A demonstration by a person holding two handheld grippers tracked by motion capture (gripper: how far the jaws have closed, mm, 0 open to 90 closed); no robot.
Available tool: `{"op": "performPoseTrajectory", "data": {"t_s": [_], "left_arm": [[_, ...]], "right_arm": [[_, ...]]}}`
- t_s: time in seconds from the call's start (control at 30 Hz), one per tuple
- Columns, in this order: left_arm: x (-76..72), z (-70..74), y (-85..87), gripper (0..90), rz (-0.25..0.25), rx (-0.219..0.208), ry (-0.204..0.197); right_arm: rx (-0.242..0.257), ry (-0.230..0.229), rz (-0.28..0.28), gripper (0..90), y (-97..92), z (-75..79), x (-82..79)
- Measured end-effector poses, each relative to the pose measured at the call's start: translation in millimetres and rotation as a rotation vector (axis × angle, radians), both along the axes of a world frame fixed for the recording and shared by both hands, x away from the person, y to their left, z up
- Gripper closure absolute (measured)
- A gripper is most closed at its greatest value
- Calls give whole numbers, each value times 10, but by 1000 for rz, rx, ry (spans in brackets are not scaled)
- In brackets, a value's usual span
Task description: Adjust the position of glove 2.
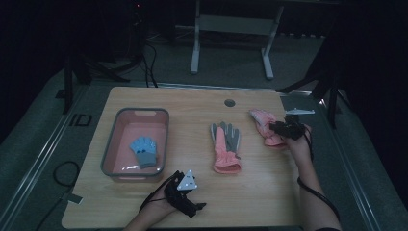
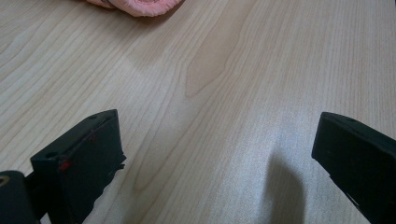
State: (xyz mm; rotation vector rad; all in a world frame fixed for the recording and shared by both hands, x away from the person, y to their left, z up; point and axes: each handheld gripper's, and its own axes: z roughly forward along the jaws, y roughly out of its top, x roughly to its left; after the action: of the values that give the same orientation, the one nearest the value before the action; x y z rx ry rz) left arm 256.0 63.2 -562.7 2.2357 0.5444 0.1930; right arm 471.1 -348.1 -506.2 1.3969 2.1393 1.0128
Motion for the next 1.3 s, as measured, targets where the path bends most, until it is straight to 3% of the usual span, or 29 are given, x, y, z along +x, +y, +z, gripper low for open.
{"op": "performPoseTrajectory", "data": {"t_s": [0.2, 0.3, 0.4, 0.5, 0.57, 0.73, 1.0, 1.3], "left_arm": [[4, -6, 5, 20, 5, -2, 5], [1, -7, 5, 20, 4, 0, 4], [1, -13, 5, 21, 4, 4, 4], [3, -15, 6, 20, 3, 7, 3], [-1, -17, 4, 20, 1, 9, 2], [0, -24, -3, 21, -1, 10, 3], [-7, -19, 1, 20, -3, 11, 1], [-7, -21, -4, 20, -5, 15, -2]], "right_arm": [[-33, 36, -29, 590, -28, -146, 145], [-10, 53, -29, 600, -48, -206, 176], [28, 71, -14, 681, -66, -264, 200], [16, 72, -2, 710, -54, -267, 196], [18, 76, -16, 814, -44, -263, 184], [17, 84, -55, 870, -7, -237, 149], [8, 81, -132, 895, 83, -83, 38], [-9, 11, -168, 895, 221, 366, -376]]}}
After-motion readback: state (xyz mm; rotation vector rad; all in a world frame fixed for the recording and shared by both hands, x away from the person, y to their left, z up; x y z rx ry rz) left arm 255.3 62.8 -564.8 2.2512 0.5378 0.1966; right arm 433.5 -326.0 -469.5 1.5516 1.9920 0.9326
